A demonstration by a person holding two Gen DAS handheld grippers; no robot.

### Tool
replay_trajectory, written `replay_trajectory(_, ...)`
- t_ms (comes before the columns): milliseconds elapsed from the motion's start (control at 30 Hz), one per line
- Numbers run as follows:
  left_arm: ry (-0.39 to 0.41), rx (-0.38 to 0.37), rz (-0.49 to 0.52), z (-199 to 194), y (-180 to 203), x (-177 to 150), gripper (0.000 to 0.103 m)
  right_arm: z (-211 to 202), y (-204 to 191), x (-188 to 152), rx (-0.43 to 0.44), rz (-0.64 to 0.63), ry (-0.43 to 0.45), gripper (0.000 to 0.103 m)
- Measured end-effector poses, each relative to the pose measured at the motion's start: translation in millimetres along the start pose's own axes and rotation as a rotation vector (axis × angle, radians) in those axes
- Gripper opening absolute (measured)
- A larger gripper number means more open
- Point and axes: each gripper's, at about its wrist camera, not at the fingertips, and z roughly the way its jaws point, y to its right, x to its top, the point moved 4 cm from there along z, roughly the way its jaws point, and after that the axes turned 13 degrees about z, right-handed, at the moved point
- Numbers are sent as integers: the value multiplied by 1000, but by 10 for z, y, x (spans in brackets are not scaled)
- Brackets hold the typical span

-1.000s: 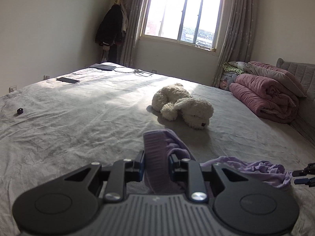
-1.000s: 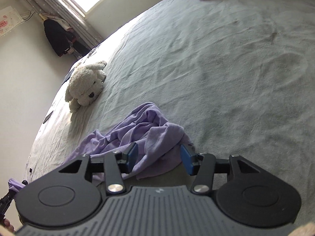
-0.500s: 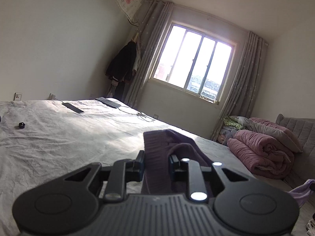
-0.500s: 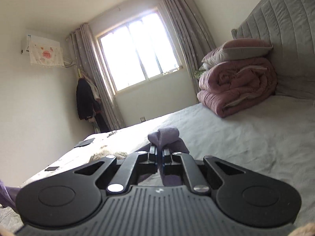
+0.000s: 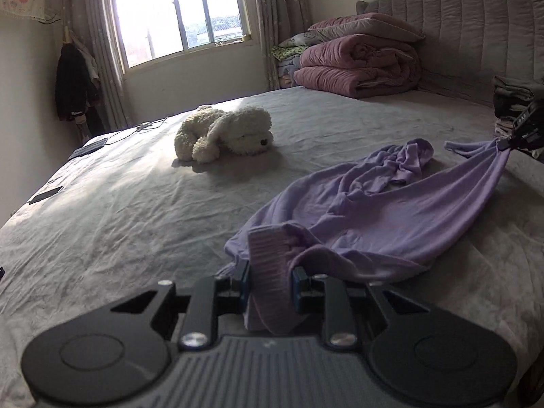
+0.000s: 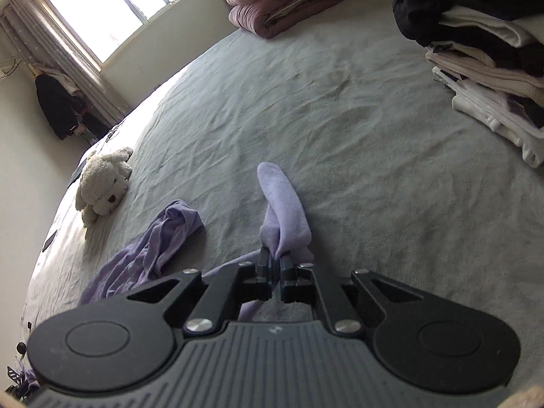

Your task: Fold clothes

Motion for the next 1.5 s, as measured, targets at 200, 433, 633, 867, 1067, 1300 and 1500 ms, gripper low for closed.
replay_trajectory(200, 31, -134, 24, -313, 43, -152, 35, -93, 140, -117, -67, 5, -18, 7)
replay_trajectory(433, -6, -115, -234, -78, -287, -189, 57, -200, 87, -32, -48, 7, 78, 8)
replay_trajectory(633, -58, -93, -503, 241, -619, -205, 63, -177, 94, 85, -91, 22, 129, 10)
replay_trajectory(867, -147, -62, -564, 670, -672, -138, 60, -192, 87, 243, -201, 11, 238, 26)
replay_trajectory(1067, -234, -34, -509, 1060, -579, -43, 59, 17, -63, 240, -135, -47, 161, 42)
replay_trajectory(1300, -282, -25, -499, 1331, -546, 63, 27, 690, -633, -21, 39, -160, -73, 48)
replay_trajectory(1500, -280, -20, -501, 1398, -522, 80, 15, 1151, -938, -115, 64, -262, -124, 52)
